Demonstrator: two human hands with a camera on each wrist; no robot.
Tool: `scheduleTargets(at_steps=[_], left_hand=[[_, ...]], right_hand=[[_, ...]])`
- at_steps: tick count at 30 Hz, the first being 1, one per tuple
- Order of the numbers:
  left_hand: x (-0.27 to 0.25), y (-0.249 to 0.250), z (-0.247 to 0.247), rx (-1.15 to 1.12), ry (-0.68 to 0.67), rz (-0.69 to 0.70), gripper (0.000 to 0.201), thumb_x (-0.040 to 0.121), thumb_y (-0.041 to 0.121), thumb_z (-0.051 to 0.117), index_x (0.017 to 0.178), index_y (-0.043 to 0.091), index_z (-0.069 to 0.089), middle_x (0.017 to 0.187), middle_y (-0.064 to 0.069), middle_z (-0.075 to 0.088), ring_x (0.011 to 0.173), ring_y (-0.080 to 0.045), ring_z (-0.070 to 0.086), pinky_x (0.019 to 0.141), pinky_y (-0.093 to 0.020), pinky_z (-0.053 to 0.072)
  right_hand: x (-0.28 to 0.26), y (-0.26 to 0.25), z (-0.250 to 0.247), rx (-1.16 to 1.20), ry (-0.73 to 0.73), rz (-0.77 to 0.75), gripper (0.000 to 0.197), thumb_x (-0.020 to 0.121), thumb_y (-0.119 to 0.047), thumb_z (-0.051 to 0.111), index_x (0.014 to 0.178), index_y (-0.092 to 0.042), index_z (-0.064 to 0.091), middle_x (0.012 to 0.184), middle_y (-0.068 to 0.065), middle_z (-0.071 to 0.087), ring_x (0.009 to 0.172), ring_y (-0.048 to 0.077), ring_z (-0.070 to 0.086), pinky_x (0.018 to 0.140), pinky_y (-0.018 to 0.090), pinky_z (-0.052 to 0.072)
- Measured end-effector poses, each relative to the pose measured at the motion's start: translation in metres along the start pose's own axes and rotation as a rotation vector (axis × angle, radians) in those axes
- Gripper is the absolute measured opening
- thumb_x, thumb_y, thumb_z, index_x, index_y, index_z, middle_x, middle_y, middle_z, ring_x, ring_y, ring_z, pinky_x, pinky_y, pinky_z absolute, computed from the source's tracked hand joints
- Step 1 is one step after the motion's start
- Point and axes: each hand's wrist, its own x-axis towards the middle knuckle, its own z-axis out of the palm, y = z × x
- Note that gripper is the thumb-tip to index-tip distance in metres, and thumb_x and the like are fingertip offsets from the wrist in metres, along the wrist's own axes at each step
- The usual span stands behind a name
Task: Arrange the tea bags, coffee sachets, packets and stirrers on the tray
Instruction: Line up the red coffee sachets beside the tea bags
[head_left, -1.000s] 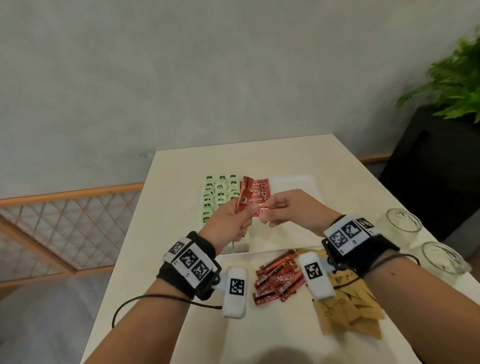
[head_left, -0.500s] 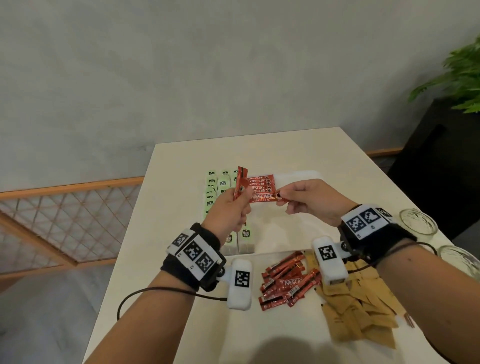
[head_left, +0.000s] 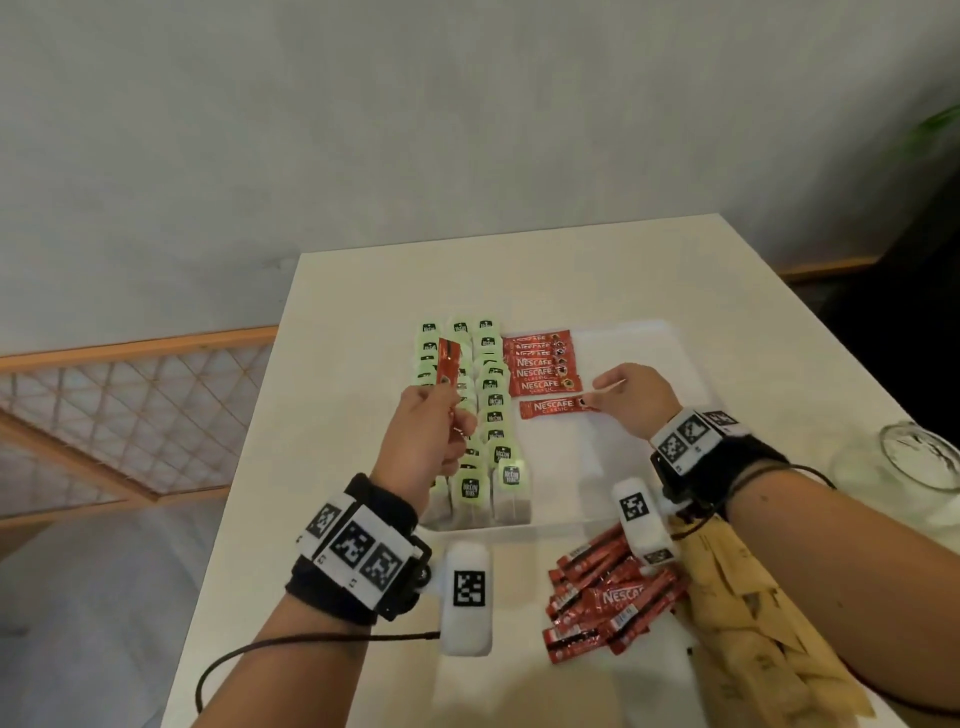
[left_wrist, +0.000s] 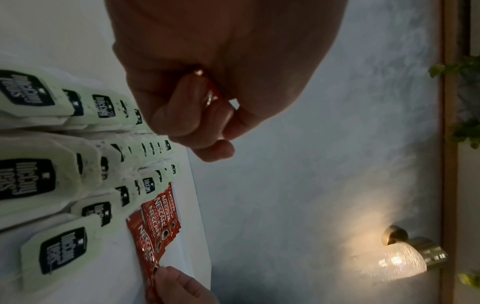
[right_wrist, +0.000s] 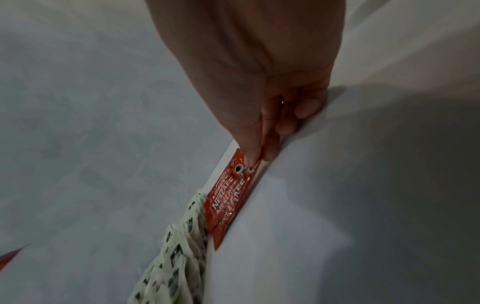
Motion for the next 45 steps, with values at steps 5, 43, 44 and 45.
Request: scheduleTargets(at_steps=[5, 43, 44, 45], left_hand=[[0.005, -0.003, -0.003, -0.029, -0.006, -0.025, 0.004, 0.097, 0.014, 0.046, 0.094, 0.012, 0.043, 0.064, -0.002, 0.063, 0.043, -0.014, 0.040, 0.038, -0.021, 0.025], [-0.044, -0.006, 0.028, 0.503, -0.186, 0.405, 0.029, 0.087, 0.052, 0.063, 0.107, 0.031, 0.064, 0.084, 0.006, 0.068, 0.073, -0.009, 0.062, 0.070, -0.030, 0.050], [-0.046, -0.005, 0.028, 0.457, -0.141, 0.376, 0.030, 0.087, 0.053, 0.062, 0.102, 0.027, 0.064, 0.077, 0.010, 0.064, 0.065, -0.006, 0.059, 0.060, -0.025, 0.048], [-0.049, -0.004, 0.026, 0.371, -0.123, 0.340, 0.028, 0.088, 0.052, 0.062, 0.093, 0.024, 0.063, 0.066, 0.011, 0.055, 0.053, -0.005, 0.049, 0.051, -0.023, 0.039]], right_hand=[[0.005, -0.007, 0.005, -0.046, 0.016, 0.037, 0.031, 0.077, -0.031, 0.080, 0.094, -0.019, 0.057, 0.096, 0.001, 0.063, 0.092, 0.019, 0.059, 0.077, 0.031, 0.044], [-0.132, -0.050, -0.046, 0.704, -0.388, -0.100, 0.017, 0.097, -0.007, 0.054, 0.106, -0.003, 0.067, 0.079, 0.007, 0.061, 0.059, 0.014, 0.052, 0.062, 0.030, 0.054], [-0.133, -0.050, -0.048, 0.681, -0.360, -0.129, 0.016, 0.096, -0.005, 0.054, 0.108, -0.002, 0.065, 0.082, 0.007, 0.063, 0.059, 0.013, 0.053, 0.062, 0.030, 0.055], [-0.134, -0.049, -0.050, 0.659, -0.338, -0.160, 0.017, 0.096, -0.005, 0.055, 0.110, -0.002, 0.064, 0.083, 0.007, 0.064, 0.059, 0.013, 0.054, 0.063, 0.029, 0.055]])
